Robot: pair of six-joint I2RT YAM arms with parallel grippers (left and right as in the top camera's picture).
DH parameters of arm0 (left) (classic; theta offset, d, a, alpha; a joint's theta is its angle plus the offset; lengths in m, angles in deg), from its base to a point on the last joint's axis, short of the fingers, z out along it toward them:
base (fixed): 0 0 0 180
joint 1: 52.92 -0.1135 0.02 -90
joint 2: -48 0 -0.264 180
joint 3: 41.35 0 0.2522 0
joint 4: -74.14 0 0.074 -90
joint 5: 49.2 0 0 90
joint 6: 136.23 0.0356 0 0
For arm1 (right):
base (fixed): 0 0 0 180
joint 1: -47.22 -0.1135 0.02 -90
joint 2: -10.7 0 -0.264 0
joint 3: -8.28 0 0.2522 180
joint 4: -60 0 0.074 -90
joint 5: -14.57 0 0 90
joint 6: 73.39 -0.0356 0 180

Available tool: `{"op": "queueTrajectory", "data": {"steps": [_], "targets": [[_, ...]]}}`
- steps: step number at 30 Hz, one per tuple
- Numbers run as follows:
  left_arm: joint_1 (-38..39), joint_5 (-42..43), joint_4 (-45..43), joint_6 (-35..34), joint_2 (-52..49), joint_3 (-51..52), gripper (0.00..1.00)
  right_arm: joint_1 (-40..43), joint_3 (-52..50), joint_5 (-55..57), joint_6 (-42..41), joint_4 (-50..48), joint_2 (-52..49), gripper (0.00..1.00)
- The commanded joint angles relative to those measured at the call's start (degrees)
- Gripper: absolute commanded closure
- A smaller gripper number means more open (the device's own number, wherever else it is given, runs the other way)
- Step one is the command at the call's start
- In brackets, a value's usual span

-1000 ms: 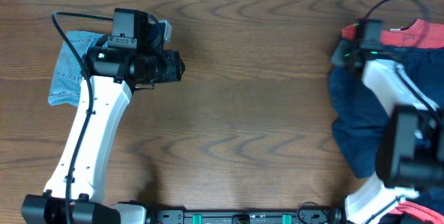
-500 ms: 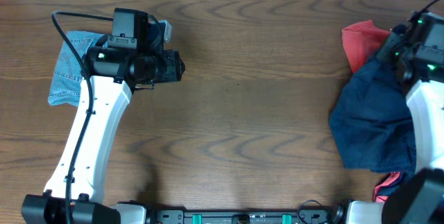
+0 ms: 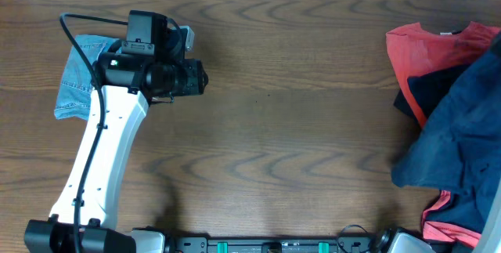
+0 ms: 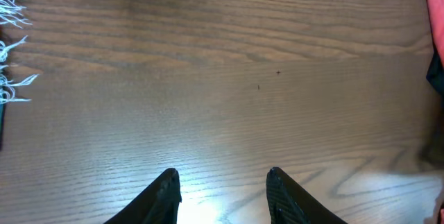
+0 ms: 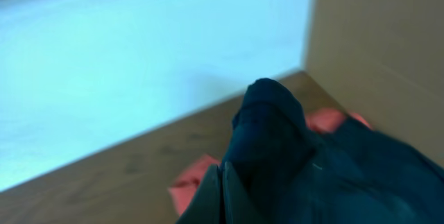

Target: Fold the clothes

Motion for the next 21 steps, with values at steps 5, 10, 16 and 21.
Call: {"op": "queueTrajectory", "data": {"steps": [5, 10, 16, 21], "targets": [[-4.1, -0.7, 0.2, 1.2, 6.8, -0.2, 0.58, -7.8, 8.0, -10.1, 0.1, 0.2, 0.6, 0.99], [-6.1, -0.7, -0.3, 1.2, 12.3, -0.2, 0.57, -18.3, 8.1, -22.1, -2.3, 0.8, -1.8, 0.99], [-8.3, -0.8, -1.0, 1.2, 18.4, -0.2, 0.51, -40.6, 8.1, -20.9, 4.5, 10.6, -6.9, 0.71], [-9.6, -0.8, -1.4, 1.2, 21.1, -0.2, 0.44, -51.3, 8.2, -9.8, 2.4, 12.2, -7.1, 0.29]]}}
